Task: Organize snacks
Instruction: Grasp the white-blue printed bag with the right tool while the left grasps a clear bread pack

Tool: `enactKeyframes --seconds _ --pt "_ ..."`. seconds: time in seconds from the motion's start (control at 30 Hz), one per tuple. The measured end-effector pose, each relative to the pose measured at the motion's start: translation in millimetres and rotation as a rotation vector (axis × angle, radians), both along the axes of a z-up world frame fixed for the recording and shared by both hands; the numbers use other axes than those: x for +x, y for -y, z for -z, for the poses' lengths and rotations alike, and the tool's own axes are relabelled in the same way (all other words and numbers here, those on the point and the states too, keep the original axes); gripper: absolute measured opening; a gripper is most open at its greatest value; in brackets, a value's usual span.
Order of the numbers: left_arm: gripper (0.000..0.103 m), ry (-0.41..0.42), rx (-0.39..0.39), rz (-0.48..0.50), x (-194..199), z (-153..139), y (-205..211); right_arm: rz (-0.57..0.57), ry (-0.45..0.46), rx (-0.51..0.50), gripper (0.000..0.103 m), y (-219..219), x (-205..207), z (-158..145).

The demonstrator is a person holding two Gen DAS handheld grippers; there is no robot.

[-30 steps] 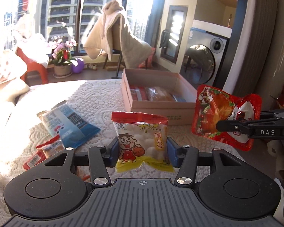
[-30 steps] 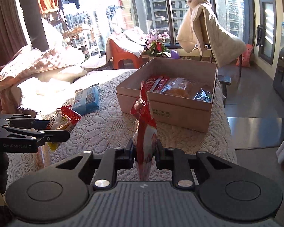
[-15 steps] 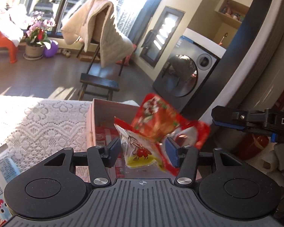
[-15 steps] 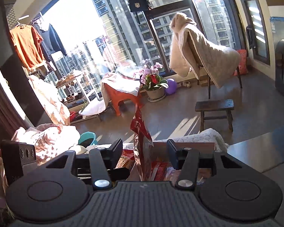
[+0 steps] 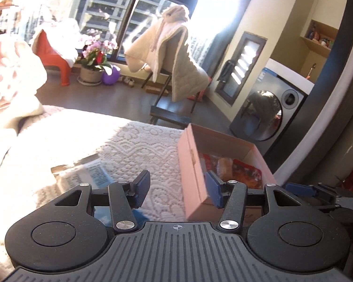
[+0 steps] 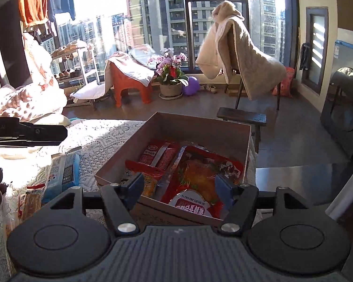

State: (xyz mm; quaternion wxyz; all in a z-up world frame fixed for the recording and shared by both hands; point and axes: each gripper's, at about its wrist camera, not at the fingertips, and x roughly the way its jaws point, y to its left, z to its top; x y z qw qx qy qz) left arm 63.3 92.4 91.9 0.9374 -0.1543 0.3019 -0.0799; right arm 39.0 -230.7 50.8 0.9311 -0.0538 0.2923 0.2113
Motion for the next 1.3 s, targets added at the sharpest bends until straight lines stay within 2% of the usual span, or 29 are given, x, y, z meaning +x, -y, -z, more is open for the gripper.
enactKeyframes --seconds 0.17,0.27,0.33,0.47,0.53,0.6,0.73,0.77,0.93,1.1,1.3 --pt "0.057 -0.134 0.112 -0.232 -51.4 24.8 -44.9 -0.237 -0.034 -0.066 0.076 -70.3 -23.5 10.2" --pt "0.057 -0.191 0.079 -0.257 -80.0 40.9 -66.8 -0.342 -0.089 -0.059 0.076 -121.5 -22.4 14.2" --pt "0.057 -0.212 0.059 -0.259 -94.6 47.7 -76.1 -0.374 -0.124 -0.038 0.078 -151.4 -14.3 16.7" --pt "0.057 -0.217 0.068 -0.264 -109.9 52.1 -80.1 -0.367 -0.248 0.008 0.080 -211.4 21.7 26.4" --pt "0.057 -0.214 0.057 -0.245 -112.4 52.7 -77.7 -0.351 -0.246 -0.009 0.080 -242.2 35.6 29.7" --pt "0.057 -0.210 0.048 -0.227 -112.1 54.9 -75.0 -0.330 -0.229 -0.059 0.080 -271.8 49.8 33.7" --pt "0.057 -0.205 0.041 -0.211 -114.3 55.1 -72.6 -0.235 -0.221 -0.236 0.080 -315.9 84.9 56.4" --pt "0.057 -0.204 0.045 -0.204 -114.9 54.9 -71.7 -0.230 -0.223 -0.246 0.085 -318.5 90.1 60.9" --pt "0.057 -0.203 0.045 -0.190 -111.6 57.3 -71.1 -0.256 -0.285 -0.183 0.085 -293.7 92.9 61.3" --pt "0.057 -0.204 0.049 -0.177 -107.9 56.8 -65.7 -0.325 -0.152 -0.201 0.084 -246.9 55.4 33.7" --pt "0.057 -0.195 0.052 -0.148 -103.6 53.8 -51.8 -0.313 -0.132 -0.087 0.084 -177.3 21.8 -4.8"
